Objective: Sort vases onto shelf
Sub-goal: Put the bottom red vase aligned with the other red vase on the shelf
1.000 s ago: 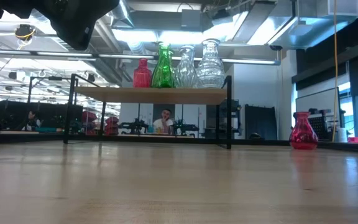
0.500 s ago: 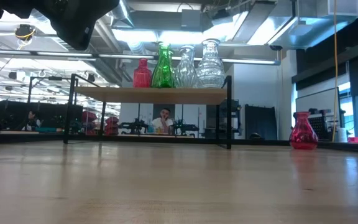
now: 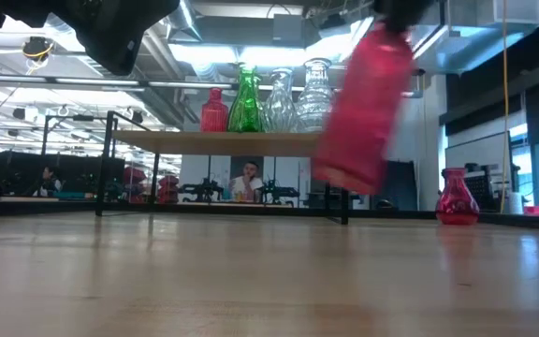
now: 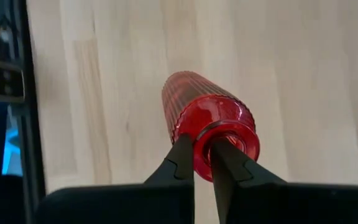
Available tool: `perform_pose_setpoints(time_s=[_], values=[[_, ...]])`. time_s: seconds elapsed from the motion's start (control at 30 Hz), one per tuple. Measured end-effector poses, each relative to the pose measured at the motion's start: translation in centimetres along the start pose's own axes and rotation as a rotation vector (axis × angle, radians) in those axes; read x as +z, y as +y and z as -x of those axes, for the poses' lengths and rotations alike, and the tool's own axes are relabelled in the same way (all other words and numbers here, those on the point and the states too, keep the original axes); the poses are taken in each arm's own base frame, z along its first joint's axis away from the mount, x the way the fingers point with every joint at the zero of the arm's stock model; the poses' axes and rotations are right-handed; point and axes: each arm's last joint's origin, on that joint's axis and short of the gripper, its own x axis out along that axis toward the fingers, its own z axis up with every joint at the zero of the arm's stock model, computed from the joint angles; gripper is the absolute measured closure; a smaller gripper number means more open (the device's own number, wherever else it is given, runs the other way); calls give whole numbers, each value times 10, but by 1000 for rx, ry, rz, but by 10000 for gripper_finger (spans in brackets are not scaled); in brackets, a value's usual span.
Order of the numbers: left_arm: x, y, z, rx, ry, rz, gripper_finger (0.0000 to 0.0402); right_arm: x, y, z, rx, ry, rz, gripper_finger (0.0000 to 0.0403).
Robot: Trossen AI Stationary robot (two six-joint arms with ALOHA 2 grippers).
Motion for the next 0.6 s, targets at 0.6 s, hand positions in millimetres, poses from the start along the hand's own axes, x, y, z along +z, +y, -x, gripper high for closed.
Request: perform_pose_setpoints(time_s=[0.6], values=[[0,1,0,6,4,-1,89,54,-52,-22,140,-105,42,391]])
